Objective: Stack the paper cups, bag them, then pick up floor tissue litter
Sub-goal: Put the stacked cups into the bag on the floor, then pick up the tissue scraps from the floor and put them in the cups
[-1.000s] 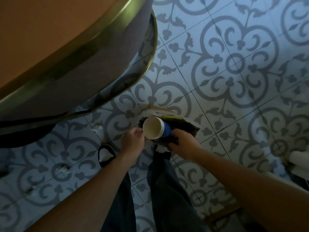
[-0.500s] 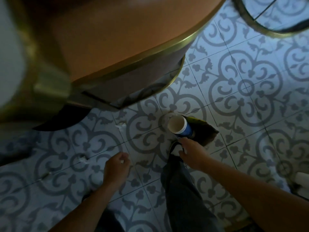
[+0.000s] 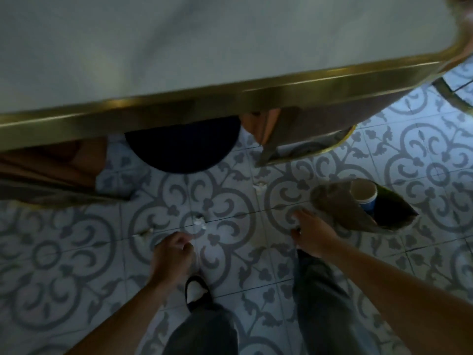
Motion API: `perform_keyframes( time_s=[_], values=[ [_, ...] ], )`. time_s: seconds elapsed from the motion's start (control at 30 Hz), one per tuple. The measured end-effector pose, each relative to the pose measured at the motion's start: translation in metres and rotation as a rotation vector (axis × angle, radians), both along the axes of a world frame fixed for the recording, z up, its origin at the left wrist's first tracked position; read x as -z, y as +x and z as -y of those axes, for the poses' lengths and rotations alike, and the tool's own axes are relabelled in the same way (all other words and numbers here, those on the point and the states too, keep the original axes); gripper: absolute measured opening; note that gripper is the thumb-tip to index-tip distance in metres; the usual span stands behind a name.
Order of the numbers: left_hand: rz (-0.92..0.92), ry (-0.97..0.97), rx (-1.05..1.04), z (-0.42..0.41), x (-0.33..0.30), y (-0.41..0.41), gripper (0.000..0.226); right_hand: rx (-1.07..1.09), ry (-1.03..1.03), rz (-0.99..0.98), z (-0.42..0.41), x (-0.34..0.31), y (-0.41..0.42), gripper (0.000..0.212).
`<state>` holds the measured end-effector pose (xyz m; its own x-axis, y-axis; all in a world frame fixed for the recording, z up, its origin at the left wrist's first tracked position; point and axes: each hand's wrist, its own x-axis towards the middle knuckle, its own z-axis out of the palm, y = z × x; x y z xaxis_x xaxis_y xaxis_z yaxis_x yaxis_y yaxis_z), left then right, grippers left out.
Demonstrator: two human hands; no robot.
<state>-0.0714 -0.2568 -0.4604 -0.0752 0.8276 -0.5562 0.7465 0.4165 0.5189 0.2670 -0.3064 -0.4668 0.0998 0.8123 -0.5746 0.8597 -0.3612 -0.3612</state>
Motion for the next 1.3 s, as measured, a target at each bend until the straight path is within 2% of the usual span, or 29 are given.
perform_keyframes(
  time_s=[0.13, 0.27, 0.47, 0.67, 0.73, 0.87, 0.93, 1.03, 1.13, 1.23, 1.3],
  values=[
    [-0.044, 0.036, -0.059, 0.006, 0.019, -0.051, 0.018, -0.092, 0.025, 0.076, -0.018, 0.026, -0.049, 0.045],
    [-0.021, 0.045, -0.089, 0.008, 0.068, -0.074, 0.019, -0.181, -0.025, 0.088, -0.039, 0.074, -0.083, 0.044],
    [0.010, 0.093, -0.016, -0.003, 0.194, -0.075, 0.012, -0.323, 0.108, 0.023, -0.057, 0.186, -0.134, 0.043],
    [0.015, 0.130, 0.073, -0.006, 0.323, -0.063, 0.025, -0.389, 0.141, -0.146, -0.071, 0.304, -0.176, 0.048],
    [0.005, 0.157, 0.122, -0.015, 0.348, -0.060, 0.031, -0.481, 0.171, -0.148, -0.081, 0.333, -0.183, 0.047],
    [0.040, 0.241, 0.237, -0.041, 0.374, -0.066, 0.042, -0.672, 0.235, -0.141, -0.104, 0.370, -0.192, 0.048],
    [0.122, 0.249, 0.290, -0.050, 0.380, -0.063, 0.049, -0.644, 0.229, -0.185, -0.111, 0.380, -0.195, 0.051],
    [0.167, 0.255, 0.382, -0.051, 0.383, -0.052, 0.047, -0.629, 0.222, -0.209, -0.107, 0.382, -0.196, 0.048],
    [0.242, 0.239, 0.310, -0.052, 0.380, -0.049, 0.043, -0.584, 0.237, -0.239, -0.108, 0.382, -0.193, 0.034],
    [0.318, 0.194, 0.165, -0.057, 0.378, -0.057, 0.055, -0.556, 0.238, -0.244, -0.115, 0.380, -0.195, 0.020],
    [0.399, 0.162, 0.049, -0.040, 0.391, -0.061, 0.039, -0.514, 0.258, -0.262, -0.094, 0.393, -0.202, 0.016]
  ],
)
